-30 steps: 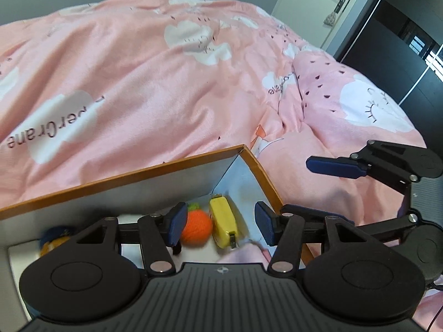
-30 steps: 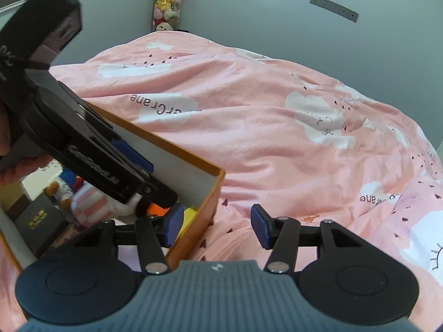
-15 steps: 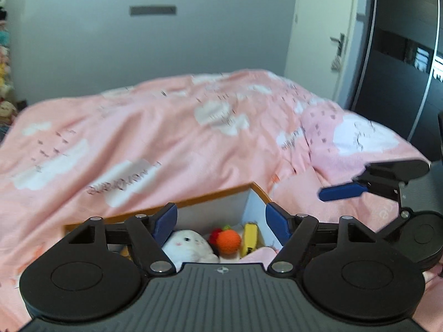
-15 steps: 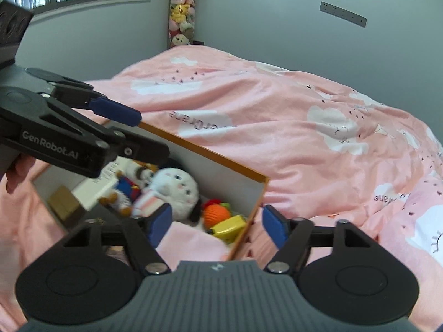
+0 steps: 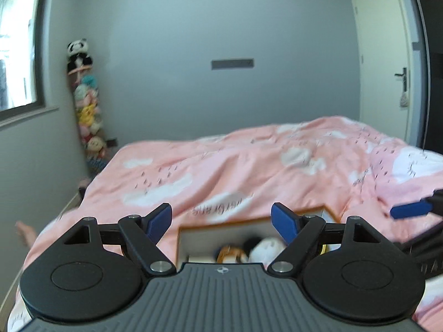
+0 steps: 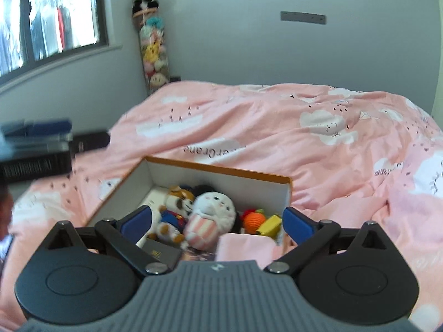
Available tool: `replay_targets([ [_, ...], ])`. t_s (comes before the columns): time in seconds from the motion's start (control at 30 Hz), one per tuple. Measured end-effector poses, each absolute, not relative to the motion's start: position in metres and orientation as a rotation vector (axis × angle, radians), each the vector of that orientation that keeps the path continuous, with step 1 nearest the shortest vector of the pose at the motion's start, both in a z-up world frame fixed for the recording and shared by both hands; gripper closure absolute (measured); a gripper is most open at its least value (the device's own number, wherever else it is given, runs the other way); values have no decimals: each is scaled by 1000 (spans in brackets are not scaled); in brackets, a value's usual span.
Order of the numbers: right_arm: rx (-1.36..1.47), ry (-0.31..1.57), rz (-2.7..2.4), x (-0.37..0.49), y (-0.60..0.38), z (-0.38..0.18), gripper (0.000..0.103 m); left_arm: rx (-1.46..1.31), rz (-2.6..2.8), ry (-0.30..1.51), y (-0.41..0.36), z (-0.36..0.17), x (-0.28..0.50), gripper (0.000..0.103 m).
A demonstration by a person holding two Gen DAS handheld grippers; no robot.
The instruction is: Organize objects
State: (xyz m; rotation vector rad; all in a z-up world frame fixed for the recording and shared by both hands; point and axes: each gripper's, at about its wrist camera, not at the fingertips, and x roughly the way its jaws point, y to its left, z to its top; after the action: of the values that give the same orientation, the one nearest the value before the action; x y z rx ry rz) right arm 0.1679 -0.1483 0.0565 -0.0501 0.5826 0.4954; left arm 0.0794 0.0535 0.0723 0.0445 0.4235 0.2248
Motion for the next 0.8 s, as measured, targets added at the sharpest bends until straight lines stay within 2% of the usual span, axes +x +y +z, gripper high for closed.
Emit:
replay_targets([
  [0.47, -27, 488, 384, 126, -142, 19, 1, -127, 261, 616, 56, 0, 45, 9],
  [0.8, -3, 528, 366, 125, -147, 3, 2, -120, 275, 622, 50, -4, 39, 9],
])
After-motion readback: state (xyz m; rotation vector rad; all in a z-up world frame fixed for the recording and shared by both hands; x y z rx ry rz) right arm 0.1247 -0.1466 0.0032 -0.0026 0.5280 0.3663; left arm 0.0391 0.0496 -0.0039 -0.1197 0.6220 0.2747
